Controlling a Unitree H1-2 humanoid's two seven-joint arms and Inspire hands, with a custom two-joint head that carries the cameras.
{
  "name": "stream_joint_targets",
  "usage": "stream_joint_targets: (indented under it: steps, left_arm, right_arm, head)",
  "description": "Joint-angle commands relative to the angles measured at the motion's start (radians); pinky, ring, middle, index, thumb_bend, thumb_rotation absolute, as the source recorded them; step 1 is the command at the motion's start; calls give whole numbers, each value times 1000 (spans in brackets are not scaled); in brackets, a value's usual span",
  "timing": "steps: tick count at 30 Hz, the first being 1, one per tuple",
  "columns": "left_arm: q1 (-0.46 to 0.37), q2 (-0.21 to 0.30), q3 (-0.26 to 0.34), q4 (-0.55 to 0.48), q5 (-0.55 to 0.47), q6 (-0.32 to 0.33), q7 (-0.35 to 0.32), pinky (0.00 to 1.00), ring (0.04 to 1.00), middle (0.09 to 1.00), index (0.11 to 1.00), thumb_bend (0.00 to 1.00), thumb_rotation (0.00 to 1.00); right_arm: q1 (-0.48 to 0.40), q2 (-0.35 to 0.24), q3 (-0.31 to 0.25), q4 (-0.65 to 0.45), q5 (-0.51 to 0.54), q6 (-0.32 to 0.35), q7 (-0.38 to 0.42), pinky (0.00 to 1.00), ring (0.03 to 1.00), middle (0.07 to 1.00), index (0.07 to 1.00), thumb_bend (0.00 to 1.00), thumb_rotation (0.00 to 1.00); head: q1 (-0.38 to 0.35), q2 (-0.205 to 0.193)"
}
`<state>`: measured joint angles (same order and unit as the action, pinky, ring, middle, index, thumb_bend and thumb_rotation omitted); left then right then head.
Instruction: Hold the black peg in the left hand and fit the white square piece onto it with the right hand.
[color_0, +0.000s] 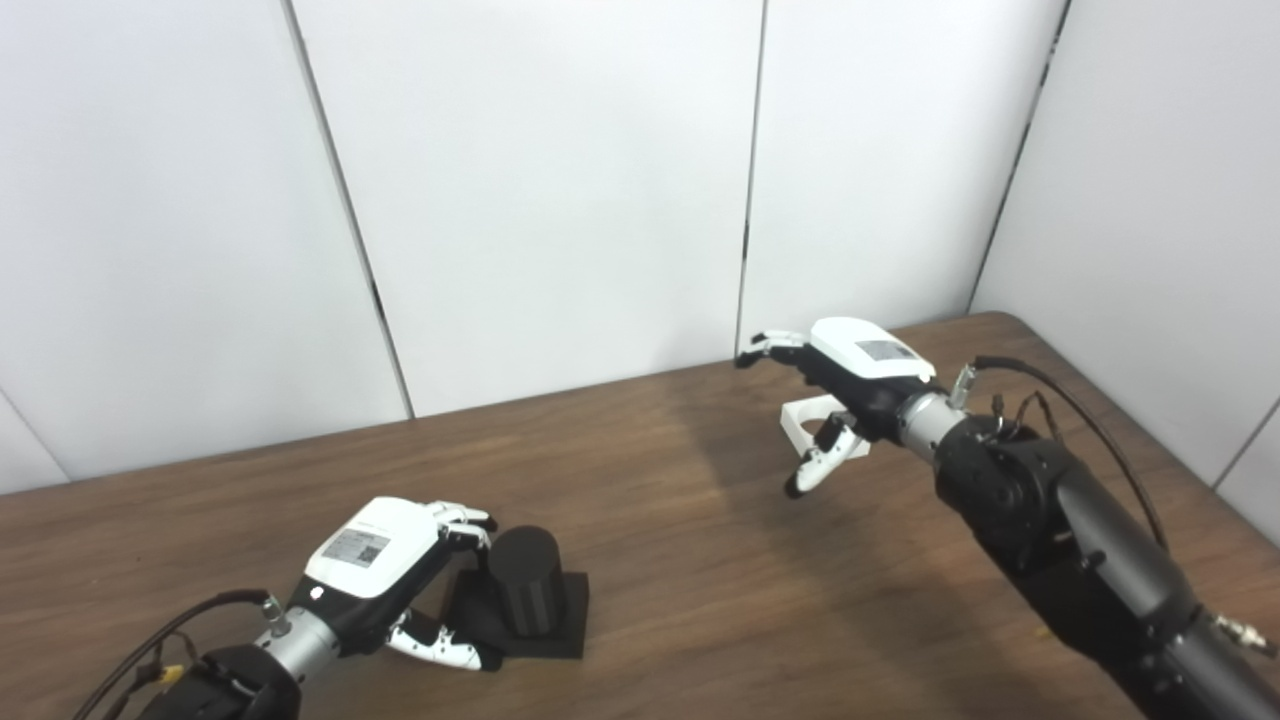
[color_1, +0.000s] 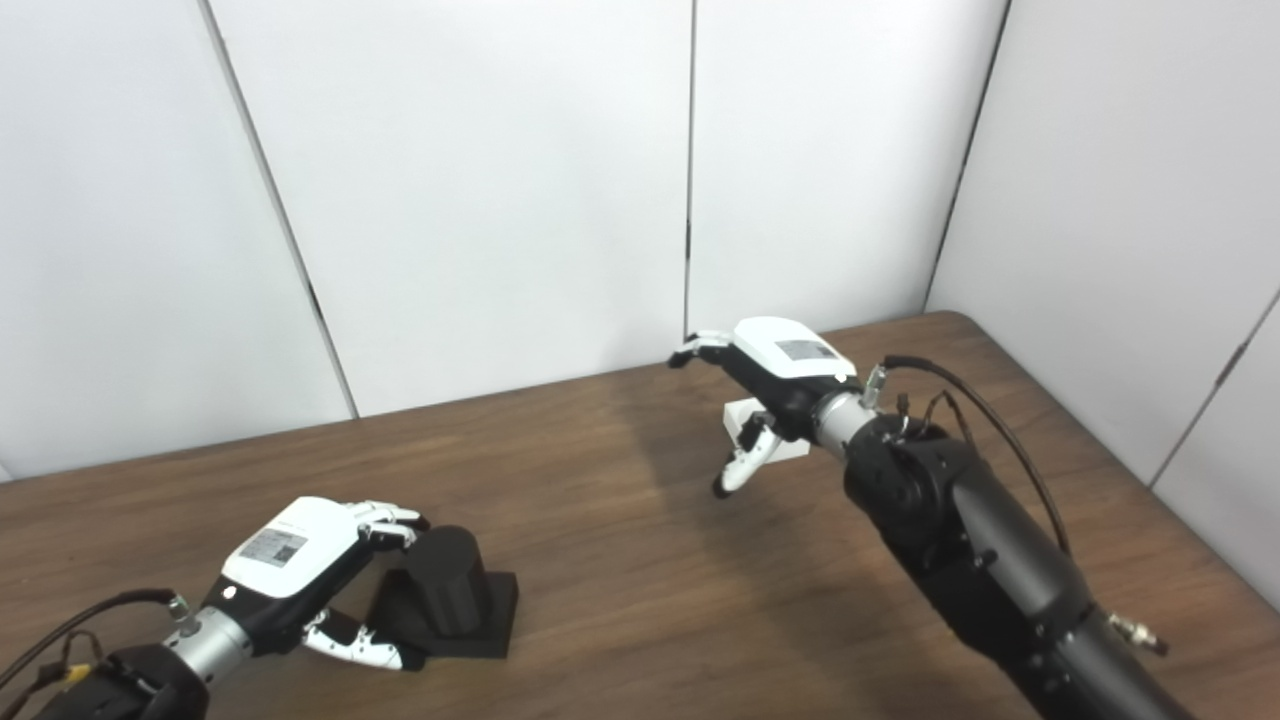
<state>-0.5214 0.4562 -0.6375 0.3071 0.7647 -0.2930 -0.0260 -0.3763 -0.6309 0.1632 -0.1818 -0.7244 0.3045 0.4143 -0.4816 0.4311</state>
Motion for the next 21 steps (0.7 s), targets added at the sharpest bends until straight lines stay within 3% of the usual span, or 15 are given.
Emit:
stream_joint_targets:
  steps: [1,9,21]
  left_arm:
    - [69,40,-53,57,66,-34,-76,757,834,823,489,523,59]
    - [70,46,-48,81,76,-62,-41,763,848,840,489,524,61]
    - [73,50,-44,83,68,-61,-47,787,861,848,490,524,62]
  right_arm:
    - [-81,-53,2,15,-61,-12,-1,699,863,917,830,879,103]
    - [-174,-76,79,142,-227,26,79,896,971,987,898,866,164]
    - [-279,-63,125,335,-282,35,106,934,998,993,941,903,158]
  head:
    - [-8,-6]
    - [-19,-14]
    - [-16,-12]
